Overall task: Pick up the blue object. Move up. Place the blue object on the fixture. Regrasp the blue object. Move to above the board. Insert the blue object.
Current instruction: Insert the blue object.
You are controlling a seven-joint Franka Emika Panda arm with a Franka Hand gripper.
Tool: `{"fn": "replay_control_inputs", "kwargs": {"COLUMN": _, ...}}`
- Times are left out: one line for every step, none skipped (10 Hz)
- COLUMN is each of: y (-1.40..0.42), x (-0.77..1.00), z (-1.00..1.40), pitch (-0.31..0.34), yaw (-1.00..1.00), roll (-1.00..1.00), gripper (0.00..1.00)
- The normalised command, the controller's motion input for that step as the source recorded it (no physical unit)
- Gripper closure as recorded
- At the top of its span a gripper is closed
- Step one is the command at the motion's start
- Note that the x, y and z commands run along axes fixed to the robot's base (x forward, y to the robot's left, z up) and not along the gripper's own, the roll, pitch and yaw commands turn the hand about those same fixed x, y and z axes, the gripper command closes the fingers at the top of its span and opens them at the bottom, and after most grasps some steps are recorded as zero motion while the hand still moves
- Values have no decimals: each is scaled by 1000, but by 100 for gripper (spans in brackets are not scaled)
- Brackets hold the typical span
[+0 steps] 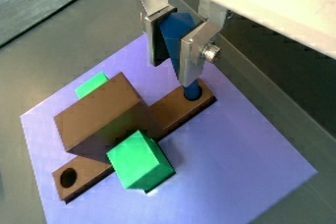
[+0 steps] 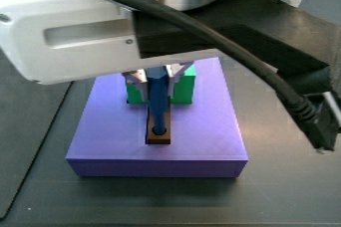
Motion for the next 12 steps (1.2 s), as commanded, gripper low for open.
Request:
{"fn": "replay_control_inputs", "kwargs": {"y": 11, "x": 346, "z": -100, "pitch": 77, "yaw": 71, "roll": 346, "gripper": 100}}
{"fn": "replay_control_inputs", "kwargs": {"y": 31, "x": 320, "z": -57, "pitch": 87, "yaw": 83, "roll": 383, "gripper": 100}}
{"fn": "replay_control_inputs", "kwargs": {"y": 23, "x": 240, "z": -34, "pitch": 84, "yaw": 66, "roll": 413, "gripper": 100}}
{"fn": "replay_control_inputs", "kwargs": {"y": 3, "x": 126, "z": -34, "pitch": 80, "yaw": 0, "roll": 417, "gripper": 100}}
{"fn": "replay_control_inputs", "kwargs": {"y": 3, "x": 100, "z": -40, "pitch": 77, "yaw": 0, "roll": 426, "gripper": 100}}
{"fn": "replay_control_inputs", "kwargs": {"y": 0, "x": 29, "z": -177, "pitch": 41, "yaw": 0, "roll": 433, "gripper": 100}}
{"fn": "replay_control_inputs", "kwargs": {"y": -34, "x": 0, "z": -409, "pitch": 0, "yaw": 0, "roll": 366, "gripper": 100}}
{"fn": "replay_control_inputs", "kwargs": {"y": -57, "x": 23, "z": -577, "pitch": 0, "yaw": 0, "roll": 256, "gripper": 100}}
{"fn": "replay_control_inputs", "kwargs": {"y": -6, "x": 26, "z": -534, "pitch": 0, "yaw": -6, "roll": 264, "gripper": 100}}
{"fn": "replay_control_inputs", "kwargs": {"y": 0, "x": 114, "z": -537, "pitch": 0, "yaw": 0, "roll": 300, "gripper": 100}}
{"fn": "replay_control_inputs", "kwargs": {"y": 0, "x": 314, "z": -483, "pitch": 34, "yaw": 0, "roll": 369, "gripper": 100}}
{"fn": "replay_control_inputs", "kwargs": {"y": 0, "x": 266, "z": -671, "pitch": 0, "yaw": 0, "roll": 327, "gripper": 100}}
